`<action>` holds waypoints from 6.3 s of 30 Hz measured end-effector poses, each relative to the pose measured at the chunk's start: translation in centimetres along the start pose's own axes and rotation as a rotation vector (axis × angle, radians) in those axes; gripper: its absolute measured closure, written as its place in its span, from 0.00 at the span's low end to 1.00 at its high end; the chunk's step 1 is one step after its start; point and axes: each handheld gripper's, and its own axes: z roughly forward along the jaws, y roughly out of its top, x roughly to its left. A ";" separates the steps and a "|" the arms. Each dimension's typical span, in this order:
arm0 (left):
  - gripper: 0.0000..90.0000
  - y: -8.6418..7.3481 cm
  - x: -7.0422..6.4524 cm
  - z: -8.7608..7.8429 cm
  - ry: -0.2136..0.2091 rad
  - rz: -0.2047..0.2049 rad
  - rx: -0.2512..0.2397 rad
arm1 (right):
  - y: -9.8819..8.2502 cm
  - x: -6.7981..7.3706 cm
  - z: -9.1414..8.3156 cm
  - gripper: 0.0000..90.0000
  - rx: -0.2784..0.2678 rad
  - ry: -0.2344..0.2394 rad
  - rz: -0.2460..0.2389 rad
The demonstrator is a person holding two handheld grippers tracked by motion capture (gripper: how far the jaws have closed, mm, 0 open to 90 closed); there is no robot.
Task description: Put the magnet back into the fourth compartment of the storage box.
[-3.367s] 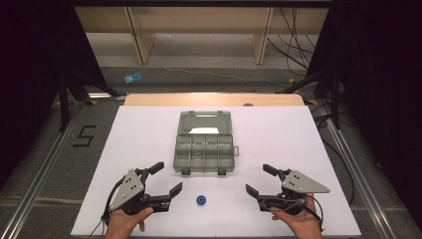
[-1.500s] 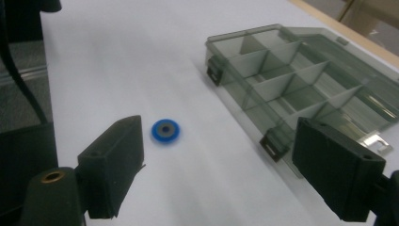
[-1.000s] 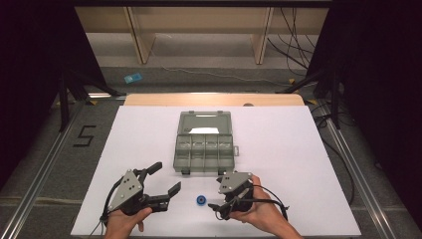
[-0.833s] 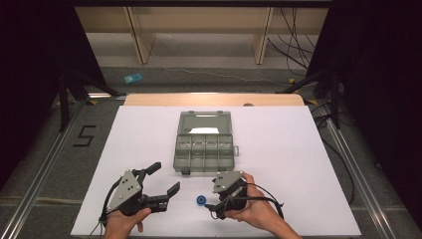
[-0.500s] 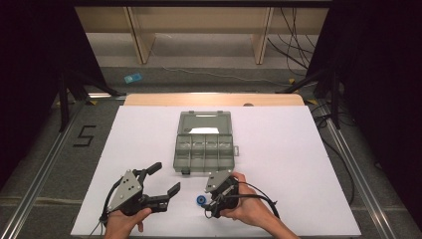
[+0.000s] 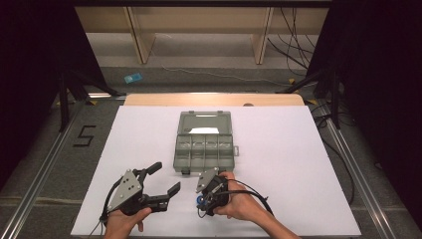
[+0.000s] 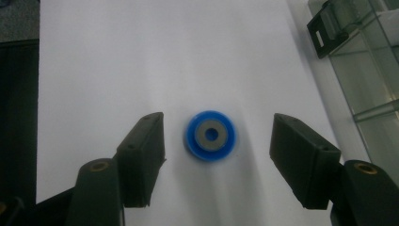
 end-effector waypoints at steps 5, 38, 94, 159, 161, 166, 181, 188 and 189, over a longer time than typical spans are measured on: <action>0.17 0.1 0.0 0.0 -0.002 0.001 -0.002 | 0.1 -0.2 0.5 0.49 0.013 0.030 -0.001; 0.17 0.2 0.2 0.1 -0.012 0.024 -0.011 | 0.4 -1.6 0.0 0.70 0.015 0.044 -0.016; 0.17 0.2 0.0 0.1 -0.019 0.016 -0.014 | -0.6 -5.7 -7.5 0.70 -0.126 -0.166 0.057; 0.17 0.1 0.0 0.1 -0.021 0.012 -0.012 | -1.4 -12.4 -6.2 0.70 -0.142 -0.307 0.150; 0.17 0.1 0.0 0.1 -0.021 0.013 -0.012 | -1.4 -12.6 -6.0 0.70 -0.139 -0.304 0.151; 0.17 0.2 0.0 0.1 -0.021 0.015 -0.011 | -1.5 -13.0 -5.6 0.70 -0.136 -0.301 0.160; 0.17 0.2 0.0 0.1 -0.020 0.014 -0.011 | -1.3 -14.1 -5.1 0.70 -0.129 -0.306 0.161; 0.17 0.1 0.0 0.1 -0.020 0.013 -0.010 | -1.4 -14.6 -4.6 0.70 -0.125 -0.310 0.182; 0.17 0.1 0.0 0.1 -0.020 0.015 -0.009 | -1.5 -14.7 -4.5 0.70 -0.124 -0.305 0.181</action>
